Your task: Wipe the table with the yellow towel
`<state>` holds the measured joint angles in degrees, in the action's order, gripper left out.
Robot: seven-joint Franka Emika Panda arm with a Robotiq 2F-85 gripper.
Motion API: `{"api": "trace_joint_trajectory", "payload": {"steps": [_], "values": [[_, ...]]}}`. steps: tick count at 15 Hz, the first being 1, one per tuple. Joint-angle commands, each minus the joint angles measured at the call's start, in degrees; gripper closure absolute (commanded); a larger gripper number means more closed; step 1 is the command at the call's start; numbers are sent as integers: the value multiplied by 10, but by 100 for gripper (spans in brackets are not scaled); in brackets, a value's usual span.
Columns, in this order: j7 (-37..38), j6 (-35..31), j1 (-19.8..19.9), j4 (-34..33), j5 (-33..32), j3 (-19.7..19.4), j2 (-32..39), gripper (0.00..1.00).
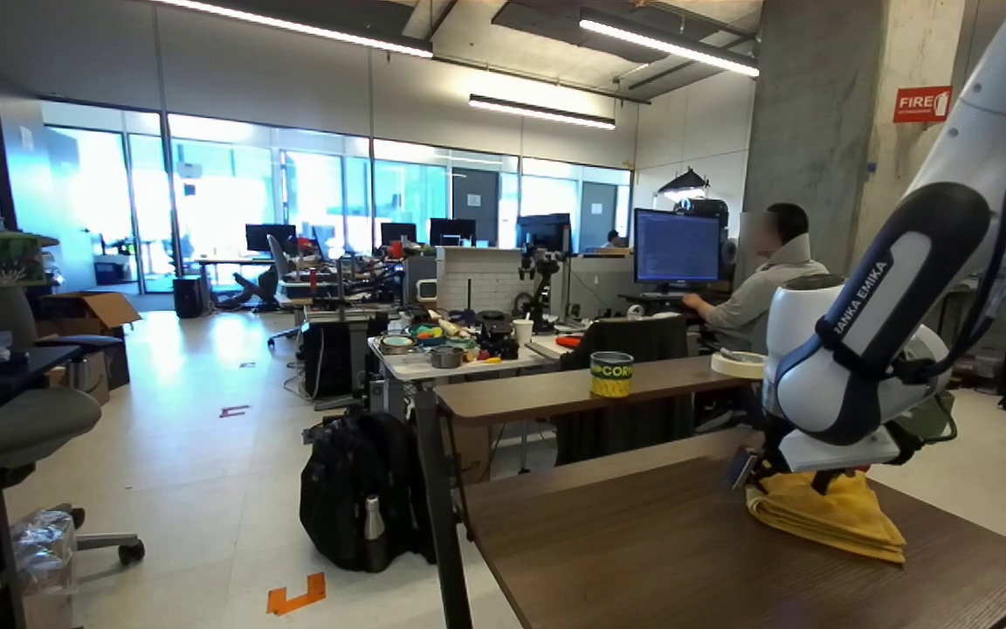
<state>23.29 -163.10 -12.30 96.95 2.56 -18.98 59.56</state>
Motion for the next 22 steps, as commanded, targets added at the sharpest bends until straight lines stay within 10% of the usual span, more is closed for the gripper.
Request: {"api": "trace_joint_trajectory", "payload": {"steps": [1,15,22], "values": [[27,36,32,-84,16,11,58,0],[-46,-31,-54,-56,5,181,20,0],[-18,-162,-56,-63,29,71,47,0]]}}
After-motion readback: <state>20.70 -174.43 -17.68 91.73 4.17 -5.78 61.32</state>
